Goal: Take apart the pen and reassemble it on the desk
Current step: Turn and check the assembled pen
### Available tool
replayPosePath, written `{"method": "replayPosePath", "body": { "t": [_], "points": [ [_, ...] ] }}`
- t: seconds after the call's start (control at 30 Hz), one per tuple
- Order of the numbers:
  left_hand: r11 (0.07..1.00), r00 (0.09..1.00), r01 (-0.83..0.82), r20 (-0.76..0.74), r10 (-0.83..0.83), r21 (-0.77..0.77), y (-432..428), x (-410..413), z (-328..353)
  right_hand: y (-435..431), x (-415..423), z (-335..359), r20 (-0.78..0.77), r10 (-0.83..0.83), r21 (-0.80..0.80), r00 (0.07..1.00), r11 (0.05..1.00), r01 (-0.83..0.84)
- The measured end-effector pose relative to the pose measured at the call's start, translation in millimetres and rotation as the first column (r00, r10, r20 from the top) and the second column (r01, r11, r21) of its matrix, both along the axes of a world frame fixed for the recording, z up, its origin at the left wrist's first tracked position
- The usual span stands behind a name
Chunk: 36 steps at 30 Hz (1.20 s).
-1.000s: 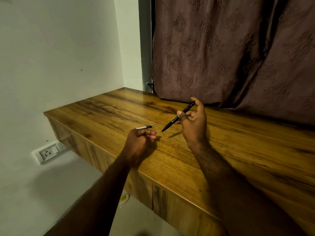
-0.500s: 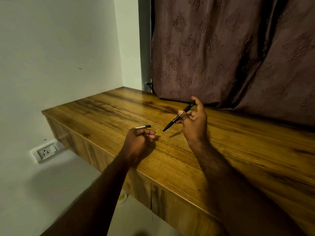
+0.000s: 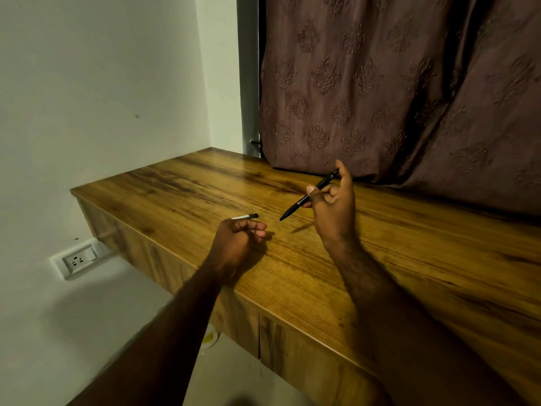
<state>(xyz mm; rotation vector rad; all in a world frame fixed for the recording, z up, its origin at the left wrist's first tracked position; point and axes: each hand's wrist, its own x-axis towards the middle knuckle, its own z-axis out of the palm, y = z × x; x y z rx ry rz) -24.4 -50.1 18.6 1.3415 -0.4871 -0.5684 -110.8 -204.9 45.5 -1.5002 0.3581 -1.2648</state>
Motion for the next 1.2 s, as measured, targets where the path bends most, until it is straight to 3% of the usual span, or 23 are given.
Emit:
{"method": "replayPosePath", "body": {
  "t": [0.4, 0.67, 0.93, 1.0, 1.1, 1.2],
  "points": [
    [0.999, 0.997, -0.026, 0.067, 0.024, 0.029, -2, 7, -6, -2, -1, 1, 0.007, -0.007, 0.005, 1.0, 1.0, 0.007],
    [0.999, 1.0, 0.007, -0.016, -0.008, -0.042, -4, 5, -5, 0, -1, 1, 0.008, -0.009, -0.013, 1.0, 1.0, 0.009],
    [1.0, 0.998, -0.009, 0.054, 0.01, -0.015, -2, 0, -1, 2, 0, 1, 0.016, -0.021, 0.01, 1.0, 1.0, 0.021],
    [1.0, 1.0, -0.001, 0.023, 0.001, -0.027, -2, -2, -1, 2, 0, 1, 0.032, -0.038, 0.033, 0.999, 0.999, 0.037],
    [0.999, 0.993, -0.052, 0.11, 0.052, -0.003, -2, -3, -3, -1, 0, 0, 0.09, -0.037, 0.121, 0.995, 0.992, 0.026],
    [0.988, 0.991, -0.127, 0.024, 0.129, -0.085, -4, -8, -2, -2, 1, -1, 0.134, -0.005, 0.227, 0.991, 0.973, -0.026]
  ]
}}
